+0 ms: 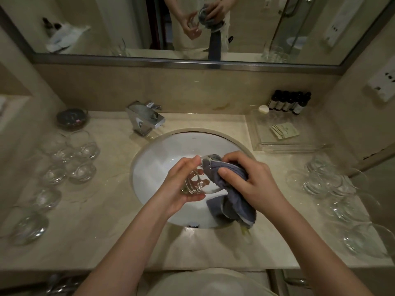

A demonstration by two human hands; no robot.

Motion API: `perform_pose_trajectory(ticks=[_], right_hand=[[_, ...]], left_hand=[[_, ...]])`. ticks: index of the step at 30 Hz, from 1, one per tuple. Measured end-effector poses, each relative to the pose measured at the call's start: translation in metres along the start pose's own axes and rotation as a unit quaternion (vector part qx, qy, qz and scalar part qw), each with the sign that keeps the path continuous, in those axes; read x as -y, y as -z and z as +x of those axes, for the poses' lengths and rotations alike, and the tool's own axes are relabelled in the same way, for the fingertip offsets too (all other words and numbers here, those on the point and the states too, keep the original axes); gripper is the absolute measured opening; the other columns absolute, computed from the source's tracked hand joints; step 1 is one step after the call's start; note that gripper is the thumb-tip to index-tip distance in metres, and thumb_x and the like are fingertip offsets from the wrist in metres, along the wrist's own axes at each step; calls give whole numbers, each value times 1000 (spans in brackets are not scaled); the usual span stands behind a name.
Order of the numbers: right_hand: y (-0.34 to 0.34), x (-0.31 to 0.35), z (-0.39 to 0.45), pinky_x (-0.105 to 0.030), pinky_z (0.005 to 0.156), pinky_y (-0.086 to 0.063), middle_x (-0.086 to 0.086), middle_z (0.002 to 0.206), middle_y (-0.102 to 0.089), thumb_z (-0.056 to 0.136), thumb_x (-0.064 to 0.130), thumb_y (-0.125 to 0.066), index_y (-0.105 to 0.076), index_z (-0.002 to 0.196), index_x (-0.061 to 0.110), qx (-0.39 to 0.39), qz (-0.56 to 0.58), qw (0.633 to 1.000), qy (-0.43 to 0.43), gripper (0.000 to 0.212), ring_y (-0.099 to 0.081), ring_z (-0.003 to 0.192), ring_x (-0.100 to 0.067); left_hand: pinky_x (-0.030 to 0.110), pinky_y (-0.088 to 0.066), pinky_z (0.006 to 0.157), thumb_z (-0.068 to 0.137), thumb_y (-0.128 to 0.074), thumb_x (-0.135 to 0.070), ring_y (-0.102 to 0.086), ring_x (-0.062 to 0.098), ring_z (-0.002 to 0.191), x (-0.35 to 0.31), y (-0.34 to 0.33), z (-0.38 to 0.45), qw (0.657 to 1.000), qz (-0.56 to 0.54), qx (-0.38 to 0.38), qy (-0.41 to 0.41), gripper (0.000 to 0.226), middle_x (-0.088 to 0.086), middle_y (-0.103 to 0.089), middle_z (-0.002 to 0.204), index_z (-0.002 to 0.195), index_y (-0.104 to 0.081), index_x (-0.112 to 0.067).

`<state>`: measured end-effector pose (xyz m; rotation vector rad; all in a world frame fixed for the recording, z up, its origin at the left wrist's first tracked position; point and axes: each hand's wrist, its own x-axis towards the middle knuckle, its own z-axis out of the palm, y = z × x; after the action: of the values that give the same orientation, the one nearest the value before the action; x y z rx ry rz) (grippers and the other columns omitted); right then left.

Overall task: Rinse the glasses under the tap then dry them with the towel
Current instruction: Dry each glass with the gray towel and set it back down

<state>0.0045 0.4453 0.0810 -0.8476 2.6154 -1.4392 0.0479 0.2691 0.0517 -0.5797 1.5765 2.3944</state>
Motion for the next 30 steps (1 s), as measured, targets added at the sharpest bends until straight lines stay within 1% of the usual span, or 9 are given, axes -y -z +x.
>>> perform_pose_trajectory(ticks=[4,9,11,14,18,21,26,28,30], right_hand=[[-3,0,7,-14,70,-43,24,85,-64,83,59,-45,-62,99,29,70,-11,997,-1,38,-60,81,2],[-8,2,13,-26,82,-47,16,99,-69,83,66,-35,-65,115,24,152,-32,988,-11,61,-63,92,-5],[-13,3,14,-32,81,-47,14,98,-70,84,68,-30,-65,111,31,198,-53,979,-7,58,-62,91,-10],[-20,4,11,-27,76,-40,29,81,-59,82,71,-25,-54,106,43,241,-67,968,-9,46,-54,81,-2],[-21,4,8,-14,78,-42,33,83,-54,67,76,-53,-59,113,39,267,-79,960,-18,59,-55,84,4],[-23,5,7,-11,77,-44,29,86,-55,68,54,-81,-62,111,33,268,-69,961,-30,51,-57,86,2],[-28,1,2,-14,70,-48,21,75,-68,72,10,-84,-65,88,31,243,120,952,-143,32,-64,74,2],[-33,-2,-5,-23,75,-53,4,85,-73,67,-1,-78,-71,93,19,228,276,912,-202,34,-68,82,-11],[-42,-6,-14,-26,79,-55,-7,92,-73,61,-3,-73,-75,94,17,205,418,850,-246,39,-68,89,-19]], left_hand=[[27,-54,50,68,-63,-48,-68,13,61,-1,1,-2,1000,-6,3,2,40,-4,-66,75,95,-56,-20],[24,-48,46,63,-68,-50,-62,10,56,0,3,-2,1000,6,-24,3,40,-3,-62,74,87,-56,-19],[23,-45,43,62,-72,-49,-60,9,54,-3,3,-2,999,38,-32,-9,38,-2,-60,75,81,-57,-19],[23,-43,40,59,-86,-43,-62,9,55,-8,3,-2,994,96,-47,-35,45,-3,-63,75,86,-62,-17],[24,-44,38,59,-88,-42,-67,13,60,-12,-1,-5,989,115,-67,-65,48,-7,-66,71,89,-63,-14],[24,-44,37,60,-84,-44,-68,12,60,-12,-3,-6,983,144,-78,-87,48,-3,-66,78,91,-63,-14],[26,-45,36,56,-83,-41,-65,13,57,-7,-1,-2,970,182,-86,-133,43,-3,-65,78,87,-63,-19],[27,-47,39,53,-85,-41,-63,8,59,-6,1,0,955,226,-73,-176,41,-1,-64,82,82,-63,-23],[23,-51,55,52,-83,-50,-62,6,73,-2,7,4,913,306,-46,-265,44,-1,-64,87,80,-62,-24]])
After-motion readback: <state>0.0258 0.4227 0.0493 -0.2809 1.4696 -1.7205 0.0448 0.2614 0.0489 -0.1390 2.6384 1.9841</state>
